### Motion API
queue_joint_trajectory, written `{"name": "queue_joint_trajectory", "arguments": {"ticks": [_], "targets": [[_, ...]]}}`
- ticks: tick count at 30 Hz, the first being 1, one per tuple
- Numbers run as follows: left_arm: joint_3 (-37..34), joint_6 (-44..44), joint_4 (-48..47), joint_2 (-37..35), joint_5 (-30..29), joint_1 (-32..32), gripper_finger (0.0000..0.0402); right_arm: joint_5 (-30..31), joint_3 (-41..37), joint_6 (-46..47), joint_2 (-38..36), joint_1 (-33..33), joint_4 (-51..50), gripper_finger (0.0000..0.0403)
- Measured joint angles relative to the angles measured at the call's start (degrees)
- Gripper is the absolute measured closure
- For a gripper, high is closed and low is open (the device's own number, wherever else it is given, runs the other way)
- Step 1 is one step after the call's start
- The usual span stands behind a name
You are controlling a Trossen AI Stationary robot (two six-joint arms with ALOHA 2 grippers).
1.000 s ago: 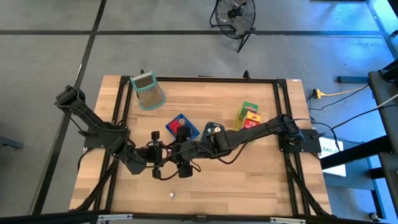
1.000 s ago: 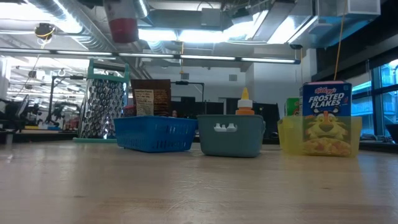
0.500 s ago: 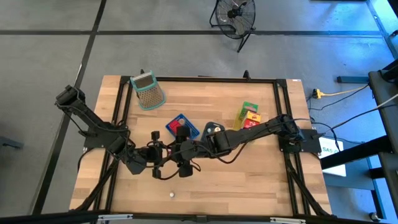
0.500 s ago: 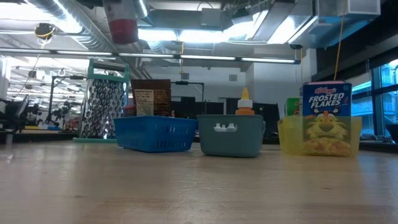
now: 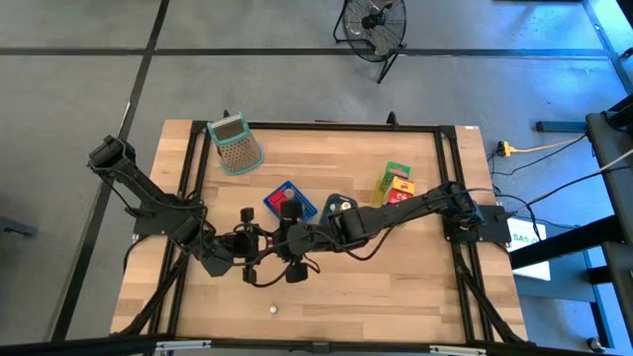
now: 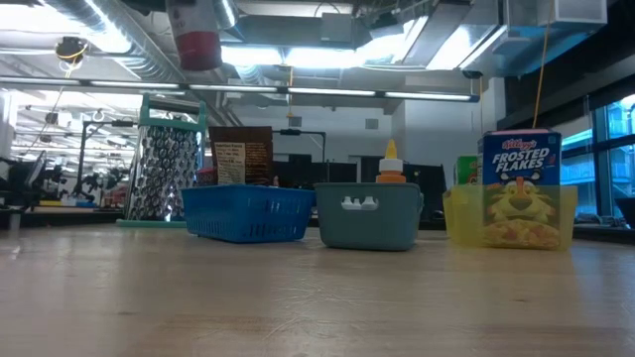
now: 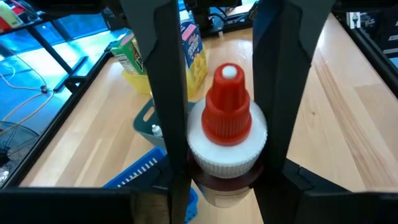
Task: Pick & Place Kitchen Items
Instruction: Put the red food coloring bottle into the green bin
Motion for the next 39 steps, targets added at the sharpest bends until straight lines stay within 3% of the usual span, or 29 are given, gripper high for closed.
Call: {"name": "queue_joint_trajectory", "arguments": {"ticks": [21, 31, 39], "targets": [[0.09, 2.84, 1.89, 0.00, 2.33, 0.01, 0.0214, -2.31, 0.00, 1.20, 0.11, 0.02, -1.28, 0.0282], [0.23, 2.67, 1.40, -0.12, 2.44, 0.00, 0.0199, 3.16, -0.10, 5.57, 0.13, 1.99, -8.71, 0.0283], [0.24, 2.67, 0.52, -0.13, 2.59, -0.04, 0.0201, 17.36, -0.15, 13.94, -2.97, 5.62, -21.60, 0.0283]]}}
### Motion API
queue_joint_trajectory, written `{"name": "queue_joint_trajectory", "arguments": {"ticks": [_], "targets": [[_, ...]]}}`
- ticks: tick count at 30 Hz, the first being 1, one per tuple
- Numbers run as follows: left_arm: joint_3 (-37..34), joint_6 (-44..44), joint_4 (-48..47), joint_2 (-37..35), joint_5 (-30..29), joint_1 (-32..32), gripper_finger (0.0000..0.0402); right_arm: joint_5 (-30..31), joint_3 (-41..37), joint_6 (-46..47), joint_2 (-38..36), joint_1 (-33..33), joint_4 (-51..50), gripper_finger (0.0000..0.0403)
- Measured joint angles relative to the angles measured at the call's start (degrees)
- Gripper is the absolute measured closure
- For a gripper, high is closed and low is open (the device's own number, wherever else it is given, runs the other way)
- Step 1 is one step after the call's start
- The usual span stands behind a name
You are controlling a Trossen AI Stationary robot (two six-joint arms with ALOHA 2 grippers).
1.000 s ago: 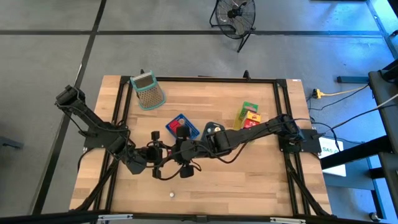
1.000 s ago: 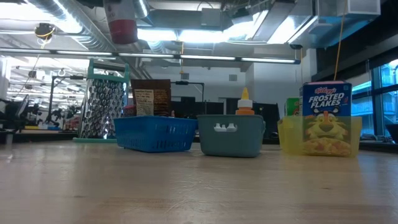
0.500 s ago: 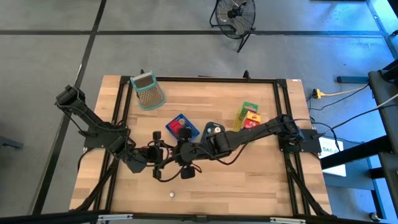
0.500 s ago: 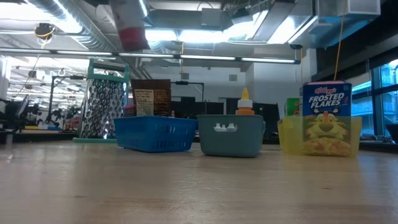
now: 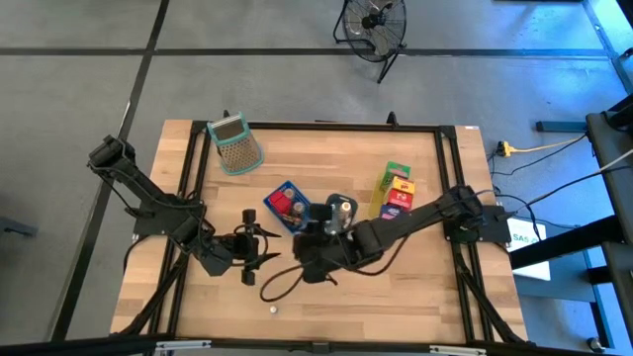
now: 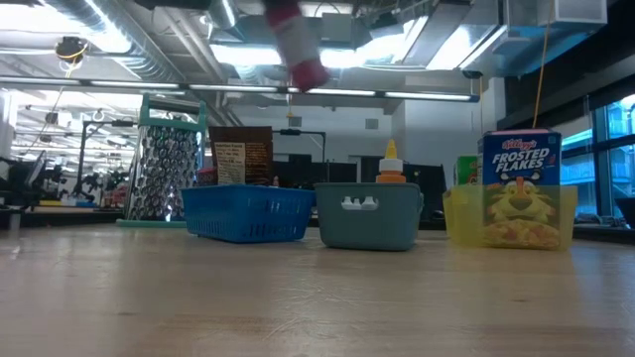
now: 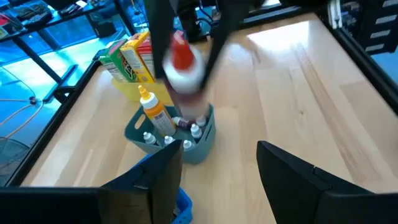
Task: Pick & Place Kitchen Items
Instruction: Put the red food coloring bottle into the green bin
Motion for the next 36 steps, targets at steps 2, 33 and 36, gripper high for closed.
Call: {"name": "queue_joint_trajectory", "arguments": {"ticks": [2, 33, 36], "targets": [[0.00, -0.04, -0.66, 0.00, 0.01, 0.00, 0.0201, 2.56, 0.00, 3.61, -0.86, 0.76, -4.23, 0.0283], [-0.11, -0.66, -6.08, 0.04, 1.73, 0.04, 0.0203, 12.26, -6.65, 30.89, -39.45, 6.09, -38.63, 0.0283], [-0.11, -0.66, -6.75, 0.04, 1.63, 0.11, 0.0203, 13.84, -13.97, 34.60, -48.58, 6.12, -38.35, 0.0283]]}}
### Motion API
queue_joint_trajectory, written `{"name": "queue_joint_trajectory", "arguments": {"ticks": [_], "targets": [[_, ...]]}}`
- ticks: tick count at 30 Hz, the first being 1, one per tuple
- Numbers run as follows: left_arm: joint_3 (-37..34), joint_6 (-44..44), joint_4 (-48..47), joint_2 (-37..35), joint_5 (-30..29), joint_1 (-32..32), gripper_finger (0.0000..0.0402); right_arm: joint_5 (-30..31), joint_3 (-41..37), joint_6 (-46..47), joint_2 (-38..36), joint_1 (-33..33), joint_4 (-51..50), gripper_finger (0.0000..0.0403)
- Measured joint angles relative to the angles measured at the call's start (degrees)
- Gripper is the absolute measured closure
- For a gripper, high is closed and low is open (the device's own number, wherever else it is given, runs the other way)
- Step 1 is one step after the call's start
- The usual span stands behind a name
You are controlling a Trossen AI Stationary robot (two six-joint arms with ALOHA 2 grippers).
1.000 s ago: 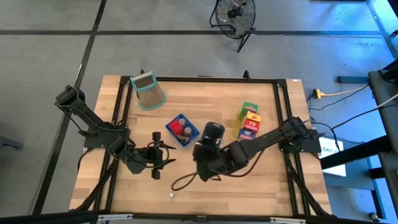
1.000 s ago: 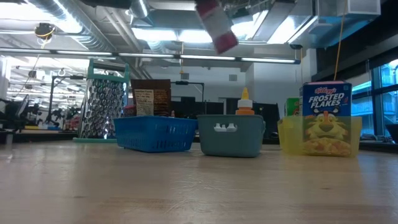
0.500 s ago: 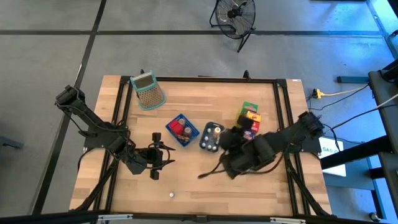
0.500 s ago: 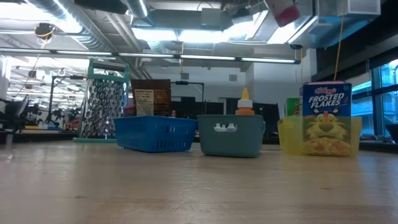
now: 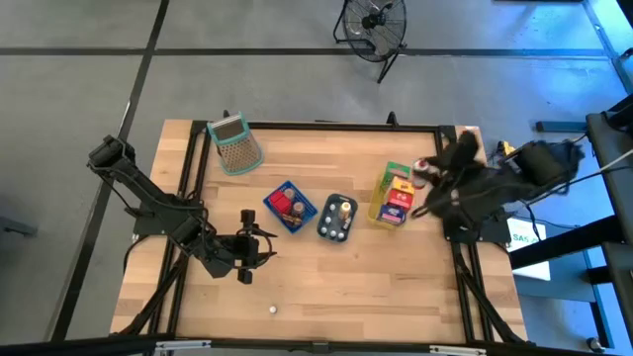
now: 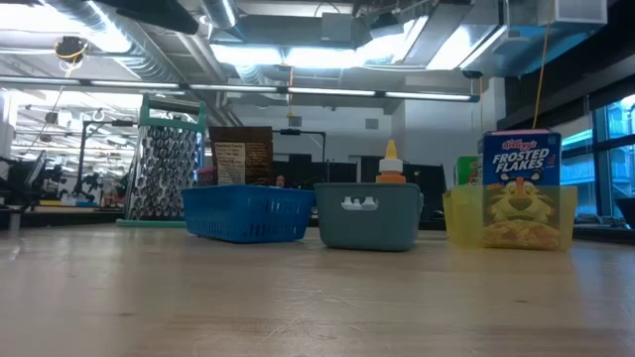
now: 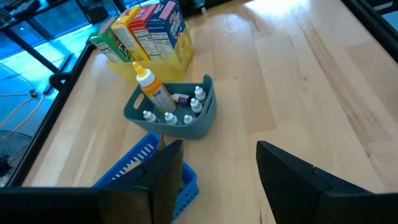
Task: Pick & Place Kitchen Items
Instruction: Put the red food coloring bottle into the green bin
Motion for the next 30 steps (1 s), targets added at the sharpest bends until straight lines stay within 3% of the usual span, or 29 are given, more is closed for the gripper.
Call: {"name": "queue_joint_trajectory", "arguments": {"ticks": [4, 10, 15, 18, 23, 30], "targets": [[0.00, 0.09, -0.52, 0.02, -0.22, 0.02, 0.0204, 0.76, -15.91, -0.02, -11.23, -0.03, 11.74, 0.0283], [0.00, 0.94, -0.47, 0.02, -2.72, 0.32, 0.0201, -3.91, -42.93, -22.08, -21.16, -0.54, 52.19, 0.0283], [0.00, 0.82, -0.35, 0.02, -2.73, 1.68, 0.0203, -11.75, -57.98, -33.30, -21.51, -5.60, 81.92, 0.0283], [-0.01, -0.39, -0.34, 0.02, -2.73, 2.17, 0.0203, -18.47, -63.38, -34.05, -19.17, -9.65, 93.57, 0.0283], [-0.02, -1.37, -0.32, 0.02, -2.67, 2.27, 0.0203, -27.23, -66.07, -34.27, -13.30, -13.06, 98.37, 0.0283], [-0.04, -1.49, -0.26, 0.04, -3.01, 2.32, 0.0205, -27.98, -66.13, -35.30, -3.56, -13.29, 105.65, 0.0283]]}}
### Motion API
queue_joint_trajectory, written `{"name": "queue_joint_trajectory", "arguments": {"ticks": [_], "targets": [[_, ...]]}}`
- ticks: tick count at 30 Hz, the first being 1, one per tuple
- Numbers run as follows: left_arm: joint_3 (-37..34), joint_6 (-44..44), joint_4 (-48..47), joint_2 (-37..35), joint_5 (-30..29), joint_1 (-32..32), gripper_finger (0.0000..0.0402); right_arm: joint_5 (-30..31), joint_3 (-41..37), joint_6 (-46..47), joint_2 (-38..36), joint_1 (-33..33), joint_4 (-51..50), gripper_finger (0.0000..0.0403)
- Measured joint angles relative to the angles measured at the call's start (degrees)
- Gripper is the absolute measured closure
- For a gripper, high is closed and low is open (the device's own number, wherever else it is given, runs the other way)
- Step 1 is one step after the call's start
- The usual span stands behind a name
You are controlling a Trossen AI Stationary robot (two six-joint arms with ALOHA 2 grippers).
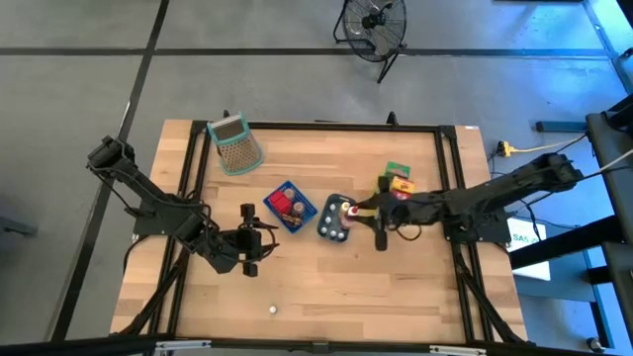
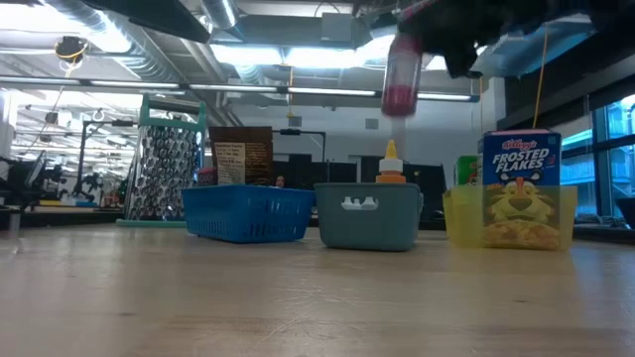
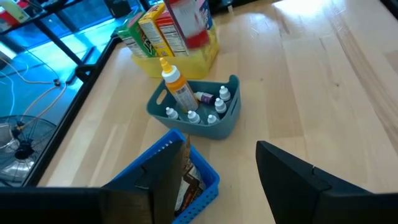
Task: Pick & Place Kitchen Items
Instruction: Put the red food coloring bottle into the green bin
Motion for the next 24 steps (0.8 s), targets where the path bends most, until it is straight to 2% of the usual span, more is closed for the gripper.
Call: {"name": "queue_joint_trajectory", "arguments": {"ticks": [9, 24], "targets": [[0.00, -0.02, -0.02, -0.01, -0.16, 0.00, 0.0205, 3.61, 0.00, 1.52, 11.50, -1.23, 9.59, 0.0283], [0.00, 0.03, -0.17, 0.01, -0.09, 0.00, 0.0206, 5.82, 0.00, 5.99, 17.39, -2.25, 9.94, 0.0283]]}}
